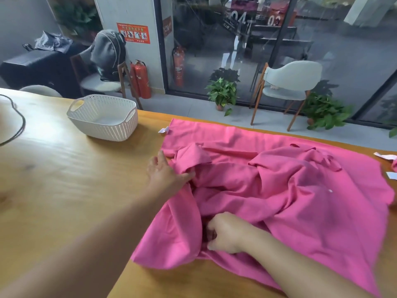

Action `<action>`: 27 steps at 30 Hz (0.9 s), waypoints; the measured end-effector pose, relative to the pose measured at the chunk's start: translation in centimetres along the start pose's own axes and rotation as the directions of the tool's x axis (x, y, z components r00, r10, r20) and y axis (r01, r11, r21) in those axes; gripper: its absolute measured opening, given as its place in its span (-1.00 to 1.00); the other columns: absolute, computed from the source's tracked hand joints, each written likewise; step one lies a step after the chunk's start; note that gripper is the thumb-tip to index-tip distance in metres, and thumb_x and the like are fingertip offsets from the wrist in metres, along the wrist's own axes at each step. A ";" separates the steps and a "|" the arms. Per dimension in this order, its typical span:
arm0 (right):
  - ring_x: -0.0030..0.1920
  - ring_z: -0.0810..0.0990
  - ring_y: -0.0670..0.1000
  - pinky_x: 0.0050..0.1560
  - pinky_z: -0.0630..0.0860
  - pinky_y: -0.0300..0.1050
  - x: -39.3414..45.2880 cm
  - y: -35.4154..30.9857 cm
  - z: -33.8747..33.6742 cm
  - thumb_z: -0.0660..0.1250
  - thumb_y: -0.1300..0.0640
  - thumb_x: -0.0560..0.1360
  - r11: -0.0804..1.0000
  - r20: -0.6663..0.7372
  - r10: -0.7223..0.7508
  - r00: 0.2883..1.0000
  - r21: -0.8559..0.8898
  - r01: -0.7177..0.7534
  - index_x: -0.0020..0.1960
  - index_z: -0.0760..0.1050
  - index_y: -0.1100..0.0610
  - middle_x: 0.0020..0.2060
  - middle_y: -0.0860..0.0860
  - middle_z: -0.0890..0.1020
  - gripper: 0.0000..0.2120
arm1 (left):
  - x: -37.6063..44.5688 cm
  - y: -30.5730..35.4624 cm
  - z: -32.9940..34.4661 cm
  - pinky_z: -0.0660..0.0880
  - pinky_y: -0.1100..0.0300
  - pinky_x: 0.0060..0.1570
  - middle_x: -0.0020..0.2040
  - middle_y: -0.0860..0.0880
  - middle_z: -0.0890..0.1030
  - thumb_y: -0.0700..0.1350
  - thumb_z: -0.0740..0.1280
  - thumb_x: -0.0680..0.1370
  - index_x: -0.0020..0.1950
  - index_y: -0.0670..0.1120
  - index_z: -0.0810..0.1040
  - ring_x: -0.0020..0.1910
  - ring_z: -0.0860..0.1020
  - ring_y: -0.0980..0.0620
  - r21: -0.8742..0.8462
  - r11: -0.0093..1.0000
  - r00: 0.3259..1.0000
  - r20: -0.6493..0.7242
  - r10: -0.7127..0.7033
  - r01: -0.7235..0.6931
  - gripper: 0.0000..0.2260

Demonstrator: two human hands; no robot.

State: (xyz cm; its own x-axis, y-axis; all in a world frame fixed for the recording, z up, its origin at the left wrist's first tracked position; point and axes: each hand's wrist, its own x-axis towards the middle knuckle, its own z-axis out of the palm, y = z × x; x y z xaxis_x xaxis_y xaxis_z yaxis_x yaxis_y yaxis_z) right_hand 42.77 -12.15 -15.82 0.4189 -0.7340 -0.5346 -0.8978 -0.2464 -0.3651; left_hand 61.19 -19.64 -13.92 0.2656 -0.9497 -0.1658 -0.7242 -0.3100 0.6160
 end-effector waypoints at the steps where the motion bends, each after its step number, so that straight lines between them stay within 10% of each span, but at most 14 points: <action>1: -0.14 0.62 0.05 -0.10 0.58 -0.05 0.1 0.3 0.2 0.43 -0.04 0.40 0.999 -0.006 0.009 1.000 0.039 -0.009 -0.11 0.63 0.06 -0.19 -0.03 0.69 -0.82 | -1.8 0.1 -0.3 0.11 0.03 0.44 0.48 -0.18 0.18 0.24 0.49 0.35 0.57 -0.13 0.03 0.48 0.13 -0.15 0.025 0.999 0.999 -0.027 0.028 -0.027 0.00; 9: -0.10 0.61 -0.07 -0.06 0.54 -0.12 -1.1 0.2 1.6 0.41 0.07 0.43 0.992 -0.113 0.002 0.994 0.126 0.012 -0.11 0.66 0.00 -0.18 -0.10 0.68 -0.93 | -14.4 -5.1 3.7 0.32 0.10 0.21 0.10 0.07 0.36 0.39 0.29 0.35 0.16 0.05 0.38 0.14 0.35 0.02 0.218 0.936 0.954 -0.053 0.296 -0.278 -0.44; 14: -0.04 0.61 -0.10 -0.01 0.49 -0.19 -3.1 -0.5 3.0 0.39 0.07 0.46 0.988 -0.191 -0.017 0.981 0.145 0.045 -0.03 0.67 -0.01 -0.08 -0.10 0.70 -0.88 | -16.0 -9.0 4.4 0.48 0.07 -0.19 -0.31 0.12 0.55 0.00 0.22 0.45 -0.30 0.01 0.56 -0.31 0.53 0.03 0.212 0.871 0.884 -0.055 0.464 -0.444 -0.81; 19: -0.09 0.60 -0.11 -0.06 0.49 -0.22 -5.5 -0.8 3.7 0.32 0.14 0.44 0.997 -0.174 -0.049 0.984 0.047 0.058 -0.05 0.65 -0.02 -0.11 -0.13 0.69 -0.84 | -14.4 -8.0 0.3 0.37 0.15 -0.23 -0.18 -0.01 0.61 -0.17 0.24 0.61 -0.06 -0.06 0.61 -0.25 0.52 -0.01 -0.204 0.979 0.986 -0.165 -0.017 -0.017 -0.85; 23: -0.25 0.56 -0.12 -0.15 0.51 -0.23 -7.8 -0.5 3.6 0.38 0.20 0.39 0.998 0.159 -0.033 0.987 -0.042 0.040 -0.08 0.68 0.02 -0.29 -0.13 0.66 -0.83 | -12.2 -7.8 -4.4 0.48 0.02 -0.04 -0.03 -0.18 0.60 -0.20 0.14 0.61 0.05 -0.14 0.59 -0.05 0.53 -0.15 -0.426 0.886 0.950 -0.159 -0.270 0.180 -0.78; 27: -0.32 0.54 -0.07 -0.20 0.52 -0.20 -9.0 -1.7 5.1 0.45 0.20 0.41 1.000 0.510 -0.001 0.860 0.027 -0.014 -0.03 0.69 0.04 -0.33 -0.04 0.62 -0.84 | -11.1 -8.4 -6.7 0.48 0.02 -0.07 -0.14 -0.21 0.62 0.06 0.16 0.62 -0.14 -0.20 0.61 -0.07 0.56 -0.19 -0.062 0.990 0.984 -0.122 -0.133 0.126 -0.61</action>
State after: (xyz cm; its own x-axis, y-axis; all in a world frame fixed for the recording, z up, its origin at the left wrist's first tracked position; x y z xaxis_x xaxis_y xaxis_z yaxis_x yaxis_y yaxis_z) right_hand 41.27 -1.89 -14.29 0.4311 -0.3084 -0.8480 -0.8997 -0.2187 -0.3778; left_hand 68.54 -6.25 -12.11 0.4349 -0.8877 -0.1514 -0.6442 -0.4242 0.6365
